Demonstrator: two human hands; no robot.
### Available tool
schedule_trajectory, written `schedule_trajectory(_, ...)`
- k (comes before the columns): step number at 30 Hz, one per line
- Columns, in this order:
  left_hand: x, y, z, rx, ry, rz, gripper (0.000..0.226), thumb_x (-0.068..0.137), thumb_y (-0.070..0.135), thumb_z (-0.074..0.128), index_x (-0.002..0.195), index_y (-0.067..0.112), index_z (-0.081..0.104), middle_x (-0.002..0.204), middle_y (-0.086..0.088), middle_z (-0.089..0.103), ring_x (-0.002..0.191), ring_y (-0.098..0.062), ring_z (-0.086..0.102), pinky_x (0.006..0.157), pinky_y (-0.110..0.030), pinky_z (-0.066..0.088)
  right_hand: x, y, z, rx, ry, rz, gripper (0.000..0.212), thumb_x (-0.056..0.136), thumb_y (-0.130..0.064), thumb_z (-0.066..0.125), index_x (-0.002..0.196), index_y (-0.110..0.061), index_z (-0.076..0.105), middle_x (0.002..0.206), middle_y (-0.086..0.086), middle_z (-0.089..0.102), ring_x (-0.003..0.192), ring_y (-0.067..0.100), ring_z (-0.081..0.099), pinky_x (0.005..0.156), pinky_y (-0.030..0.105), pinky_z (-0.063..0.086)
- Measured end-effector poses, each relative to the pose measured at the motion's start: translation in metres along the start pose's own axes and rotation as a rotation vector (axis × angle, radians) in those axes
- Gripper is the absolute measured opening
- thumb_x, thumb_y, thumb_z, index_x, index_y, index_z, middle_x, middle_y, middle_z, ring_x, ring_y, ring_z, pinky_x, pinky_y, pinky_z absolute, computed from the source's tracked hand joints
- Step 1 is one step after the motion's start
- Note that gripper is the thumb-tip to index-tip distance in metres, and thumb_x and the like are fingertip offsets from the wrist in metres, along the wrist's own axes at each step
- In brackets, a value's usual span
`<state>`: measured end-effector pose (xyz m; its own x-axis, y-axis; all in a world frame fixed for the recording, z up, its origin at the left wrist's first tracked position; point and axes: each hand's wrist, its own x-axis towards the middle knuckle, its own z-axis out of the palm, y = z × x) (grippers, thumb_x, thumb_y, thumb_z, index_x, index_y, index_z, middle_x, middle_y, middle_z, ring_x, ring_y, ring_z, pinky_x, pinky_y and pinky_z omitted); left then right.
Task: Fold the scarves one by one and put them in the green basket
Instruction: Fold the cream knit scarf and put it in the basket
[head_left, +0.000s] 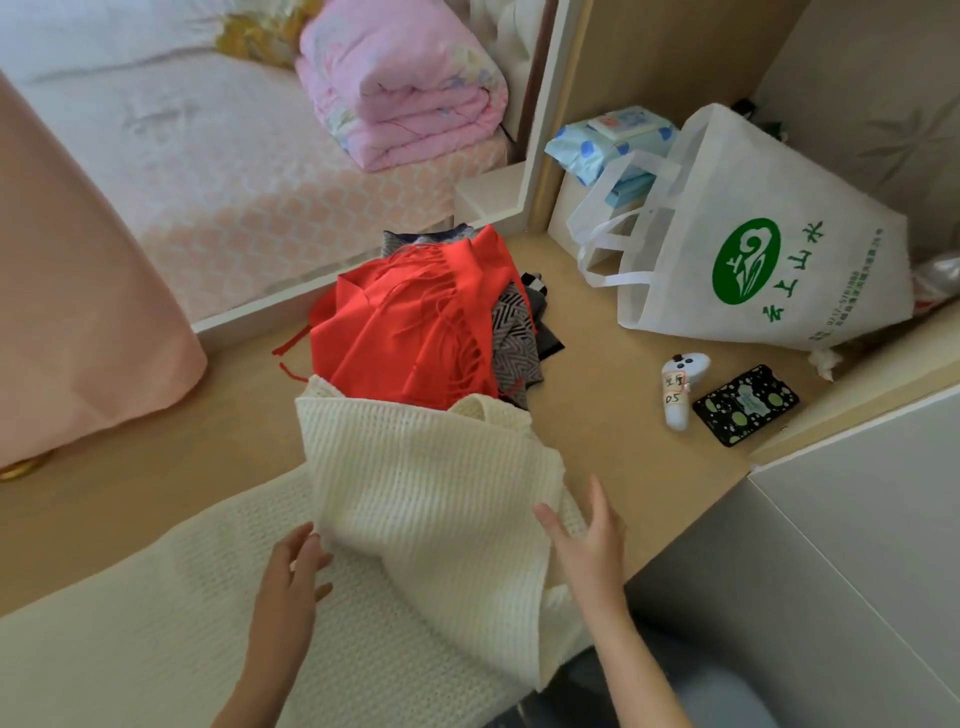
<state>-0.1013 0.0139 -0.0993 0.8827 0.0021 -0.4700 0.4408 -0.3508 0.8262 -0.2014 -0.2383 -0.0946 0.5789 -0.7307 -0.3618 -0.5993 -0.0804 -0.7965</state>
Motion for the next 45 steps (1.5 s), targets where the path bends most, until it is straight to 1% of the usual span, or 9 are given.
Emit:
schedule_trajectory(3,-0.003,0.012,0.013,-0.047,-0.044,-0.017,0.037,0.102,0.026,0.04,0.135,0.011,0.047,0.125,-0.004,0.053,0.104,-0.022,0.058,0.081,-0.037,0.05,0.031,-0.009,0.02,0.053,-0.031,0.032,0.097,0.077,-0.04,0.075,0.151,-0.017,0.018,0.146,0.007,0.035,0.137,0.022,0.029,0.111,0.042,0.031)
schedule_trajectory(10,-0.011,0.02,0.005,-0.161,-0.105,-0.11,0.038,0.101,0.03,0.042,0.135,0.013,0.047,0.132,-0.006,0.053,0.111,-0.021,0.056,0.08,-0.035,0.05,0.002,-0.037,0.027,-0.097,0.219,-0.456,0.009,0.082,-0.02,0.072,0.087,-0.019,0.065,0.105,-0.015,0.06,0.12,0.014,0.045,0.098,0.026,0.037)
schedule_trajectory(18,-0.029,0.037,-0.01,-0.283,-0.298,-0.238,0.039,0.084,0.062,0.055,0.104,0.029,0.066,0.1,0.005,0.073,0.096,-0.015,0.067,0.083,-0.035,0.051,-0.121,-0.007,0.085,-0.036,-0.733,-0.362,0.014,0.078,-0.053,0.067,0.084,-0.06,0.056,0.115,-0.035,0.06,0.119,-0.013,0.048,0.103,0.02,0.04)
schedule_trajectory(25,-0.029,0.001,-0.013,0.024,0.053,0.012,0.032,0.097,0.027,0.053,0.125,0.012,0.056,0.114,0.001,0.064,0.111,-0.022,0.059,0.087,-0.03,0.043,-0.101,-0.033,0.077,-0.041,-0.579,-0.414,0.013,0.09,-0.027,0.063,0.1,-0.034,0.069,0.105,-0.024,0.067,0.103,-0.002,0.06,0.093,0.026,0.047)
schedule_trajectory(32,-0.059,-0.012,-0.052,0.049,0.09,0.135,0.019,0.094,0.035,0.054,0.105,0.024,0.065,0.095,0.011,0.071,0.089,-0.004,0.064,0.083,-0.028,0.049,-0.034,-0.122,0.139,-0.608,-0.874,-0.956,0.078,0.089,-0.018,0.064,0.149,-0.035,0.018,0.159,-0.016,-0.001,0.145,0.004,-0.011,0.117,0.027,-0.005)
schedule_trajectory(36,-0.082,-0.017,-0.089,0.045,0.125,0.186,0.028,0.094,0.018,0.058,0.075,0.038,0.06,0.059,0.018,0.059,0.053,0.003,0.051,0.055,-0.012,0.036,-0.04,-0.136,0.201,-0.882,-1.063,-1.232,0.049,0.085,-0.03,0.067,0.132,-0.022,0.052,0.159,-0.007,0.009,0.144,0.009,-0.015,0.117,0.031,-0.012)
schedule_trajectory(40,-0.098,-0.03,-0.135,-0.034,0.265,0.113,0.047,0.094,0.016,0.058,0.079,0.06,0.055,0.059,0.019,0.061,0.052,0.004,0.054,0.055,-0.01,0.037,-0.061,-0.146,0.237,-0.861,-0.96,-1.319,0.029,0.074,-0.047,0.074,0.083,-0.023,0.061,0.093,-0.004,0.066,0.108,0.012,0.056,0.119,0.032,0.002)
schedule_trajectory(43,-0.11,-0.04,-0.176,-0.095,0.44,0.091,0.037,0.091,0.032,0.062,0.077,0.065,0.054,0.065,0.023,0.064,0.062,0.006,0.058,0.058,-0.008,0.04,-0.075,-0.16,0.252,-0.681,-0.845,-1.286,0.042,0.066,-0.055,0.077,0.069,-0.025,0.048,0.068,-0.01,0.048,0.07,0.012,0.048,0.093,0.032,0.04)
schedule_trajectory(45,-0.119,-0.048,-0.203,-0.16,0.544,0.095,0.006,0.077,0.053,0.057,0.079,0.058,0.059,0.067,0.016,0.064,0.061,0.0,0.057,0.056,-0.01,0.038,-0.091,-0.172,0.265,-0.602,-0.839,-1.261,0.039,0.065,-0.052,0.076,0.069,-0.022,0.052,0.075,-0.006,0.05,0.073,0.013,0.044,0.065,0.029,0.036)
